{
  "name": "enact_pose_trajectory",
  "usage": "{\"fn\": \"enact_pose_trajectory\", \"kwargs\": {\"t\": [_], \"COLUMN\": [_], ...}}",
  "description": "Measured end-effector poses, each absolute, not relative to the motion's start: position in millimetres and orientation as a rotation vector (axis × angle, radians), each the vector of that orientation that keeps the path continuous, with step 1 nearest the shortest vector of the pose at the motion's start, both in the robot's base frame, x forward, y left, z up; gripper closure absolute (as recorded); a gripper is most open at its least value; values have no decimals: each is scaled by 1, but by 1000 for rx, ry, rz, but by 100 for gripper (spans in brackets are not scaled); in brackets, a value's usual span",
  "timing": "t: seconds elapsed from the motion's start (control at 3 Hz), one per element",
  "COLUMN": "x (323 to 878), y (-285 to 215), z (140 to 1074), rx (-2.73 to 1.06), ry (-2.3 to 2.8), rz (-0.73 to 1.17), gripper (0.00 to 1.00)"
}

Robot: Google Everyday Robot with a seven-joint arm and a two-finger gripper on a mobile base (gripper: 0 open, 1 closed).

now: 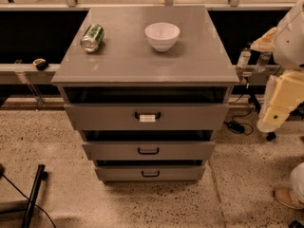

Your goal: Open bottom drawer

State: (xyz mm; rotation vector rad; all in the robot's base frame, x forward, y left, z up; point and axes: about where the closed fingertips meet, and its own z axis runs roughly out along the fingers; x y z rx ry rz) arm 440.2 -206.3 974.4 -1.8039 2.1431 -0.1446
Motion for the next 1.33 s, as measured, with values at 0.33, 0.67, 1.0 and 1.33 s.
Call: {"fn": "enact_pose_trajectory", "kwargs": {"t": [0.33, 0.67, 1.0, 1.33], "x": [441, 445, 433, 425], "y": [-204, -186, -150, -121], "z": [972, 940, 883, 820], "rx": [-1817, -1855, -1894, -1888], "ry": [2124, 2029, 1871, 1730], "rz": [-141, -53, 109, 303], "gripper": [0, 0, 0, 0]}}
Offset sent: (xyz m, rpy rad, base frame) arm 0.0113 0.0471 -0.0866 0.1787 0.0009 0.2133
